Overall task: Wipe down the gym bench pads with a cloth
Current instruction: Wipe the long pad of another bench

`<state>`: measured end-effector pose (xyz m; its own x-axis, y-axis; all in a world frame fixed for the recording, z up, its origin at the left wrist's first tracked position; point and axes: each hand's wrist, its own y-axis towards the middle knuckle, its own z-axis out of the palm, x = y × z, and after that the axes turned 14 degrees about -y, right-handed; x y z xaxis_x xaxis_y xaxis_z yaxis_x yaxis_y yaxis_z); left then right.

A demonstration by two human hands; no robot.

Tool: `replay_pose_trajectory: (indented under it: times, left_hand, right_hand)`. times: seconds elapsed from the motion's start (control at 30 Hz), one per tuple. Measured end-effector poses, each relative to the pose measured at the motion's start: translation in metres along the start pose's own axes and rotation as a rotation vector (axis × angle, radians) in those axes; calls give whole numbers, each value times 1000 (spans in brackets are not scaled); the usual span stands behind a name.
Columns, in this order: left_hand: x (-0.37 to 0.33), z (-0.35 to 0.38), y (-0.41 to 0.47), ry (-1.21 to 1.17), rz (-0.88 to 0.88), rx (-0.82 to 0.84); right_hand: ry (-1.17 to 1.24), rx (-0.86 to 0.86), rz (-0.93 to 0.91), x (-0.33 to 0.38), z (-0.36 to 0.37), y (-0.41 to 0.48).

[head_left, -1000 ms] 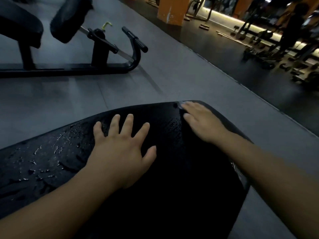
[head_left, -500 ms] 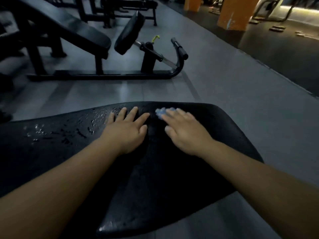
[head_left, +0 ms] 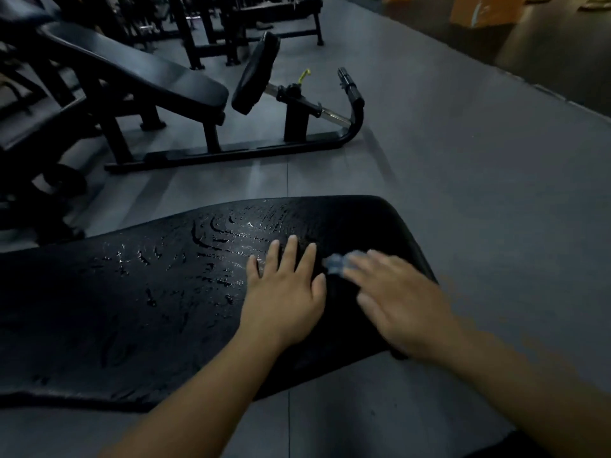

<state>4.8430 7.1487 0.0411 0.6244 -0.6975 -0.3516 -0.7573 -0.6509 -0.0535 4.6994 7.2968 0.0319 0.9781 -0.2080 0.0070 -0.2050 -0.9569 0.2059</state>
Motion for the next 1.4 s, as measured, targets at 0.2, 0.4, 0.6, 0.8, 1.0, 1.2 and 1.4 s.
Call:
replay_pose_trajectory:
  times: [0.2, 0.4, 0.6, 0.8, 1.0, 1.2, 1.4]
  left_hand:
    - [-5, 0, -1, -9, -17, -32]
    - [-7, 0, -1, -27, -21, -67]
    - [1, 1, 0, -197, -15, -179]
    - [2, 0, 2, -118, 6, -110]
    - [29, -23, 1, -11, 147, 50]
    - [69, -25, -28, 46, 192, 37]
    - [68, -23, -28, 43, 197, -1]
  right_hand:
    - [-132, 30, 222, -17, 13, 98]
    - [-34, 15, 84, -36, 12, 71]
    - [-63, 29, 101, 20, 16, 99]
    - [-32, 78, 96, -7, 7, 48]
    - [-121, 102, 140, 29, 2, 60]
    - [-85, 101, 142, -8, -1, 44]
    - [-132, 77, 69, 49, 2, 70]
